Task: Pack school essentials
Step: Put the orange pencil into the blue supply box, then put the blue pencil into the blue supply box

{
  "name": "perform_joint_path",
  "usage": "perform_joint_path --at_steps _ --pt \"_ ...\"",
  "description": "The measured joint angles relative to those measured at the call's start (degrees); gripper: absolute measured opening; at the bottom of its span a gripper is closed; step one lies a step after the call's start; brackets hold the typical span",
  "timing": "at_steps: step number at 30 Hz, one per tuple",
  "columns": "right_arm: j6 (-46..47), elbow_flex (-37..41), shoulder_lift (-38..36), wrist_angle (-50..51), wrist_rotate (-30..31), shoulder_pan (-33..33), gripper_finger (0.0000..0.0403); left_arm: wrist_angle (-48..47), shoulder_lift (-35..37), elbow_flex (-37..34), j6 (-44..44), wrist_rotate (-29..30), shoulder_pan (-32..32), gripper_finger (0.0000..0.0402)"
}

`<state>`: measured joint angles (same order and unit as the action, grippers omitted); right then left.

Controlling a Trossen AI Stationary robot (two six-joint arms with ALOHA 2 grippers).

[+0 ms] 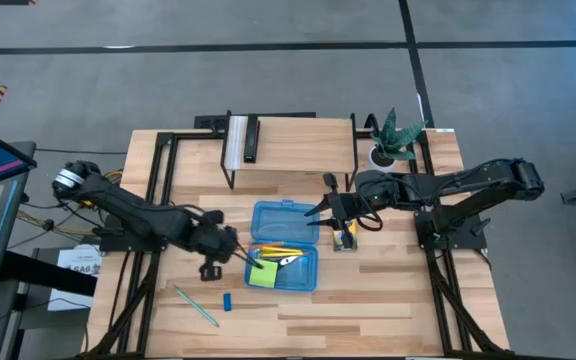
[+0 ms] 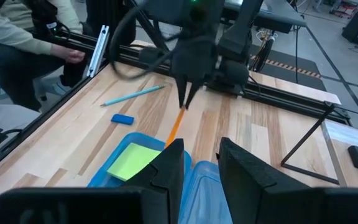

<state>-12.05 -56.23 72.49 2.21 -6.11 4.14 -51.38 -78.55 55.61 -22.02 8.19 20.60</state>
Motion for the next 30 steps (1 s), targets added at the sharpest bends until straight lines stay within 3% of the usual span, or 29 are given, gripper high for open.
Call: perform_joint_path --at_steps 7,14,20,30 --pt "-0.27 0.0 -0.02 0.03 -0.02 0.5 0.012 4.46 -12.72 7.01 15.92 -4.61 -6.04 0.0" --pt "-1.38 0.0 0.0 0.34 -0.04 1.55 0.012 4.15 -21.97 13.46 23.95 -8.43 -10.09 0.0" --pt "-1.43 0.0 0.0 0.57 -0.04 1.51 0.012 4.47 -23.69 15.32 25.2 -11.07 -11.85 0.0012" --pt "-1.53 0.0 0.0 0.62 -0.04 1.51 0.012 0.01 -23.69 15.32 22.8 -11.38 -12.0 0.0082"
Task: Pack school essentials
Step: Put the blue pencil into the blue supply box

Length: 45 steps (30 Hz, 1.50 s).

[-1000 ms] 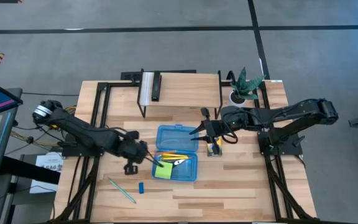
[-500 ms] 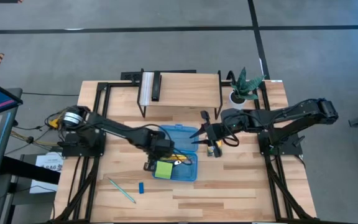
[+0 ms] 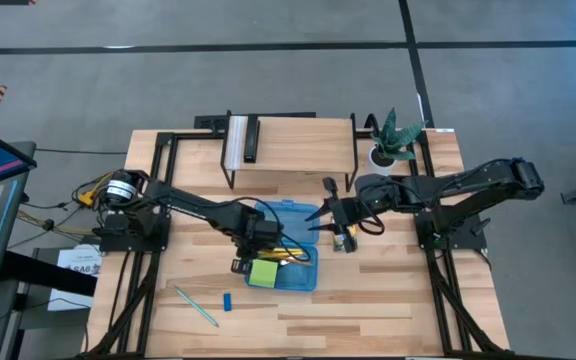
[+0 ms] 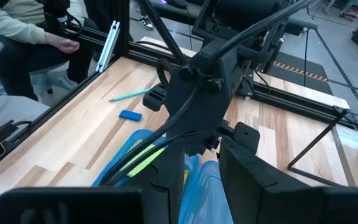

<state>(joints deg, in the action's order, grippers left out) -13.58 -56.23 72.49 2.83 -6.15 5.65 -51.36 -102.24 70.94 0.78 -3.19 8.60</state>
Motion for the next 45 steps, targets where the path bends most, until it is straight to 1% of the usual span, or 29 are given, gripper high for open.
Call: perform_joint_path --at_steps 5,8,12,16,19,22,25,28,36,40,45 --pt "0.02 0.0 0.0 0.24 0.0 0.0 0.012 -6.82 2.07 -0.07 -3.12 0.16 1.15 0.0097" --pt "0.02 0.0 0.0 0.37 0.0 0.0 0.012 -9.8 5.84 -1.14 -6.16 1.27 3.88 0.0096" --pt "0.04 0.0 -0.02 1.0 0.0 0.0 0.012 -10.06 13.3 -6.6 -12.86 0.72 8.52 0.009" --pt "0.2 0.0 0.0 1.18 0.0 0.0 0.012 -10.26 21.3 -13.23 -23.39 -0.85 14.21 0.0089" --pt "0.17 0.0 0.0 0.87 0.0 0.0 0.012 -10.39 26.02 -17.64 -29.97 -2.64 19.47 0.0088" --pt "0.17 0.0 0.0 -0.09 0.0 0.0 0.012 -9.69 28.68 -21.56 -31.55 -3.12 25.46 0.0089" --pt "0.15 0.0 0.0 -0.48 0.0 0.0 0.012 -6.41 28.72 -24.87 -33.9 -4.37 30.52 0.0099" --pt "0.14 0.0 0.0 -0.32 0.0 0.0 0.012 -4.5 27.37 -26.97 -37.26 -5.81 33.98 0.0114" --pt "0.17 0.0 0.0 0.13 0.0 0.02 0.012 0.44 25.5 -28.85 -42.66 -5.35 40.34 0.0143" --pt "0.13 0.0 0.0 0.1 0.0 0.02 0.012 1.78 23.66 -28.96 -42.28 -3.92 43.45 0.0146" --pt "0.11 0.0 -0.02 0.12 0.0 0.04 0.012 1.39 19.42 -28.96 -41.66 -2.9 45.55 0.0147"
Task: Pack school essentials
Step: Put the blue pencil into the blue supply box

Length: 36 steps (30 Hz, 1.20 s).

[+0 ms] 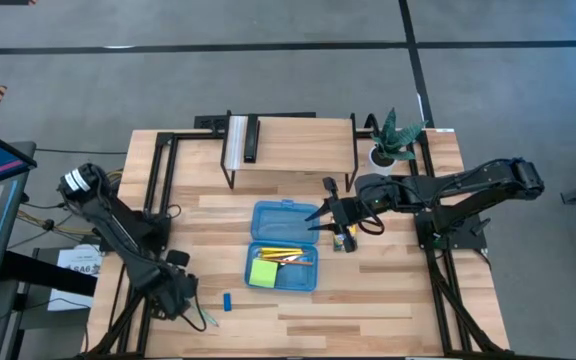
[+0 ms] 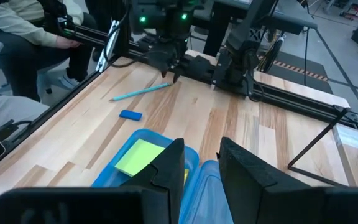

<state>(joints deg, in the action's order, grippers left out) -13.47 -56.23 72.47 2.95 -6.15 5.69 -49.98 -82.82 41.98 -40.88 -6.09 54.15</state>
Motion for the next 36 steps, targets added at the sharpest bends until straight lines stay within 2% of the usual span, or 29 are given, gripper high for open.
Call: perform_joint_path --at_steps 14,30,36 --pt "-0.04 0.0 0.02 -0.22 0.0 0.0 0.012 1.54 -5.39 -0.68 3.84 0.49 0.59 0.0142" --pt "-0.02 0.0 0.02 -0.39 0.0 0.0 0.012 4.78 -5.37 -2.25 2.27 -0.72 0.55 0.0013" --pt "-0.02 0.0 0.02 -0.4 0.0 0.0 0.012 2.79 -5.77 -0.45 2.32 -0.49 -0.13 0.0003"
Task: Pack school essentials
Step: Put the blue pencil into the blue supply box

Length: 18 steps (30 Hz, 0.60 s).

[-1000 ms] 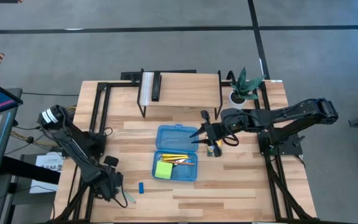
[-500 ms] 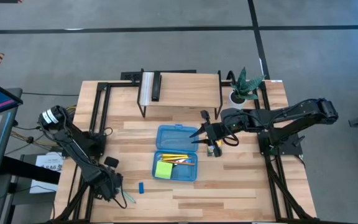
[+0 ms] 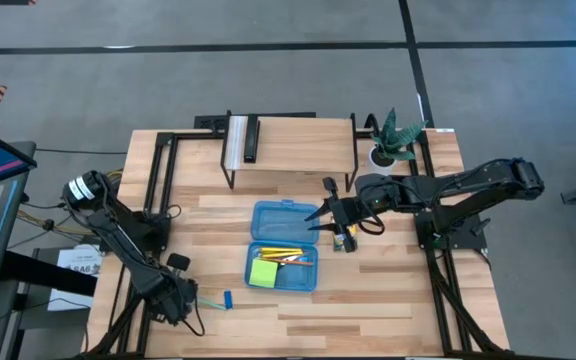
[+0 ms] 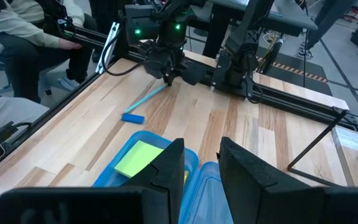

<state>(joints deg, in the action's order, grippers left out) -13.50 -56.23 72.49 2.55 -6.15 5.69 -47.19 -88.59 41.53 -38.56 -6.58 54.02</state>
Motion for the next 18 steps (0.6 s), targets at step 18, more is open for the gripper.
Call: perform_joint_path --at_steps 18 --pt "0.0 0.02 -0.01 -0.18 0.0 0.0 0.012 -5.61 -0.1 8.28 6.33 8.41 -6.08 0.0"
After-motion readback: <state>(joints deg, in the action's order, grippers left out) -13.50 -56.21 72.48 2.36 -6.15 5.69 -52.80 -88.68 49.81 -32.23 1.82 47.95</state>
